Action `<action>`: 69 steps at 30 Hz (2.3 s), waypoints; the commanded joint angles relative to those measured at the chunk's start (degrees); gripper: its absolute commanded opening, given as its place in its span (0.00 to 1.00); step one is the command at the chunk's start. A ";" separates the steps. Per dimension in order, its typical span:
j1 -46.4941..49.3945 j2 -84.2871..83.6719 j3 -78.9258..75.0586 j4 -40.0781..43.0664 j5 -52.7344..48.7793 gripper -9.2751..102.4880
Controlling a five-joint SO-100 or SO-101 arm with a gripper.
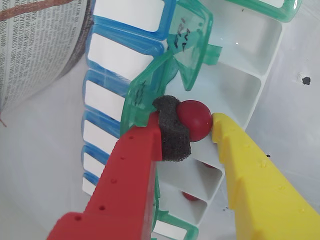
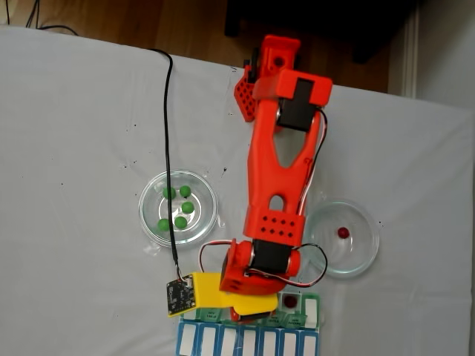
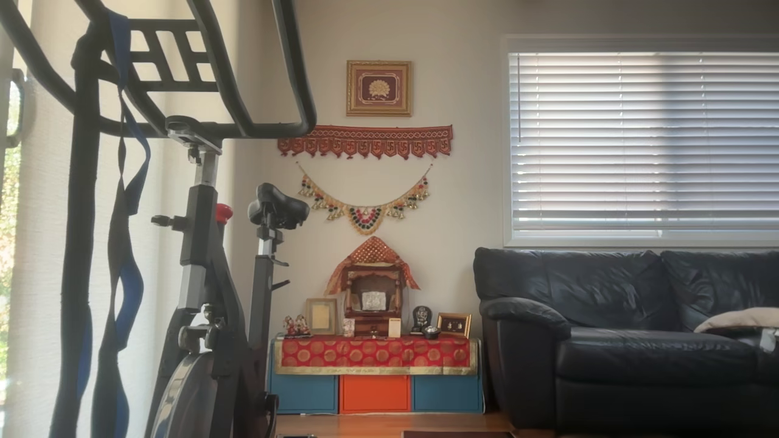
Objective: Sort medicines into box.
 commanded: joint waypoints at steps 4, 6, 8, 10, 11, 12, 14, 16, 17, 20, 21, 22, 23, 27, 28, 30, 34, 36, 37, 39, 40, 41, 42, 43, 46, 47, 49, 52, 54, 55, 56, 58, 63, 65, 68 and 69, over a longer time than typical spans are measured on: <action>0.70 2.11 -6.59 0.26 -1.14 0.15; 0.70 2.11 -6.50 0.35 -1.49 0.19; 0.79 2.11 -6.50 0.35 -1.58 0.21; 0.97 2.20 -6.42 0.35 -1.67 0.24; 0.97 2.29 -6.42 0.35 -1.76 0.25; 0.97 2.37 -6.24 0.35 -1.85 0.26; 0.97 2.55 -5.98 0.35 -2.29 0.30; 0.97 2.90 -5.62 0.35 -2.37 0.32; 0.97 3.08 -5.45 0.35 -2.46 0.34; 0.97 3.60 -5.01 0.35 -2.46 0.33; 0.97 3.87 -4.75 0.35 -2.55 0.33; 0.97 4.22 -4.39 0.35 -2.55 0.32; 0.97 4.66 -3.96 0.35 -2.55 0.31; 0.97 7.29 -1.14 -0.18 -2.72 0.26; 0.97 8.26 -0.09 -0.26 -2.99 0.24; 0.88 9.84 1.76 -0.53 -3.25 0.19; 0.00 14.50 6.42 -1.14 -3.52 0.09; -0.70 17.84 9.58 -1.23 -3.34 0.09; -1.14 19.78 11.34 -1.41 -3.34 0.09; -2.46 23.82 15.38 -2.29 -2.55 0.09; -3.43 25.93 17.58 -2.90 -1.93 0.10; -4.48 27.77 19.60 -3.34 -1.41 0.10; -5.63 29.18 21.01 -3.52 -1.05 0.10; -6.59 30.15 21.62 -2.81 -0.88 0.10; -9.93 31.38 20.65 1.93 -0.44 0.09; -11.16 31.99 20.48 3.16 -0.26 0.09; -13.71 33.66 21.09 4.92 0.00 0.09; -17.58 36.21 23.29 5.71 0.35 0.09; -20.13 37.88 25.49 5.71 0.70 0.09; -21.09 38.50 26.46 5.54 0.70 0.09; -22.06 39.20 27.51 5.19 0.88 0.09; -23.64 40.43 29.62 4.22 1.05 0.09; -27.42 42.63 35.16 1.41 2.11 0.09; -28.74 42.45 35.86 1.85 2.64 0.09; -30.94 42.19 36.56 2.90 3.25 0.09; -31.64 42.19 36.91 2.90 3.52 0.09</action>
